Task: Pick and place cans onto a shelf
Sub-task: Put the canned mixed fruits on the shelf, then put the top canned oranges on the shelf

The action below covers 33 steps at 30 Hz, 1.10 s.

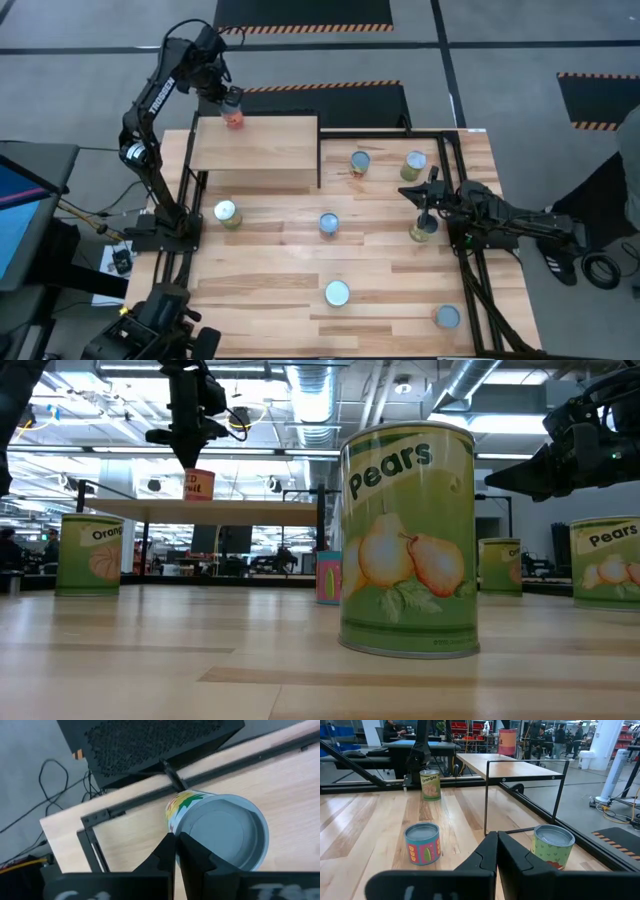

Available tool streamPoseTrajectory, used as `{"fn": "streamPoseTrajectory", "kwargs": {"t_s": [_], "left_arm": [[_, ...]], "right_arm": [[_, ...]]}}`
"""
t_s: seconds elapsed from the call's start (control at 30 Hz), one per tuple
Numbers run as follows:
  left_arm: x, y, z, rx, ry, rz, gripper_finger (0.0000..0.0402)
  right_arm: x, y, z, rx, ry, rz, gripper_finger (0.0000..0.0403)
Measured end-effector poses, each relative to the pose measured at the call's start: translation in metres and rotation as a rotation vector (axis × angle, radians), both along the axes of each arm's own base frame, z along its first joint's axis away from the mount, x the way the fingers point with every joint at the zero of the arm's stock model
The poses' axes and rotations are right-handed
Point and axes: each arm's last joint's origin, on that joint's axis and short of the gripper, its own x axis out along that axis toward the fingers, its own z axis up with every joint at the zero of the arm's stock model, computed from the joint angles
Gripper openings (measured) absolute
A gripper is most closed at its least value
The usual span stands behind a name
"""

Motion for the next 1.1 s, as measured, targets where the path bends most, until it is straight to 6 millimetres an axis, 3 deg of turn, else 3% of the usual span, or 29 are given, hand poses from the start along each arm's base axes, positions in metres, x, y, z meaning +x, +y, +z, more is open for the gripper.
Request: {"fn": "streamPoseTrajectory", "kwargs": {"t_s": [0.2,0.47,1.1], "left_arm": [[0.003,0.001,-0.018,-0.036,0.024,-0.004,0.0],[0.004,0.002,-0.02,-0.024,0.027,-0.003,0.0005],[-0.005,-0.016,0.0,0.049,0.048,-0.043,0.011]], "right_arm": [[0.0,0.0,0.0,0.0,0.0,0.0,0.0033],[0.0,0.0,0.0,0.0,0.0,0.0,0.0033],[0.0,0.0,0.0,0.0,0.0,0.0,0.0033]]}}
